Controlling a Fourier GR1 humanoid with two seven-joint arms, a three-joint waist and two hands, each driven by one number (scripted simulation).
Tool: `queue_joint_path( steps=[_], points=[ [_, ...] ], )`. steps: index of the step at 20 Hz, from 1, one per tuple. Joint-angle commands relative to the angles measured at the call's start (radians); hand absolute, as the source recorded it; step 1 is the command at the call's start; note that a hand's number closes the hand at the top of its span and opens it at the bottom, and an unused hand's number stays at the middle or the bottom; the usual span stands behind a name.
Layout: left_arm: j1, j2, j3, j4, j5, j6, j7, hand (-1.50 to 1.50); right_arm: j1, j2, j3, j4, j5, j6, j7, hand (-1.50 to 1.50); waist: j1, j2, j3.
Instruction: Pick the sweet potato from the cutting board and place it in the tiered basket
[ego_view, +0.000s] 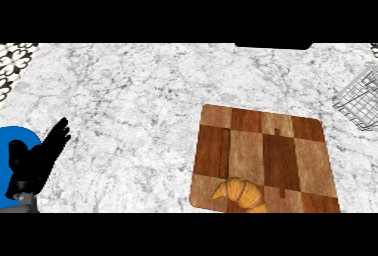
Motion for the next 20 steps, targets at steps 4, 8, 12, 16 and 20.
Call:
queue_joint_path(
  steps=[4, 8, 12, 16, 20],
  points=[
    [-0.005, 0.008, -0.005, -0.022, -0.003, -0.007, 0.028, 0.00, -0.071, -0.105, 0.101, 0.105, 0.112, 0.199, -0.088, 1.50, 0.013, 0.000, 0.001],
    [-0.044, 0.011, 0.009, 0.013, -0.006, 0.006, 0.034, 0.00, -0.094, -0.102, 0.111, 0.122, 0.119, 0.226, -0.124, 1.50, -0.001, -0.001, 0.001],
    [-0.021, 0.000, 0.010, 0.028, -0.006, 0.006, 0.009, 0.00, -0.123, -0.163, 0.126, 0.151, 0.131, 0.323, -0.216, 1.50, -0.004, -0.003, 0.001],
    [0.035, -0.020, -0.008, -0.036, -0.022, 0.022, 0.013, 0.00, -0.100, -0.147, 0.109, 0.172, 0.114, 0.347, -0.191, 1.50, 0.002, -0.006, 0.002],
    [-0.026, -0.002, 0.008, 0.029, -0.010, 0.005, 0.018, 0.00, -0.130, -0.165, 0.029, 0.222, 0.041, 0.483, -0.097, 1.50, -0.004, -0.001, 0.001]
  ],
)
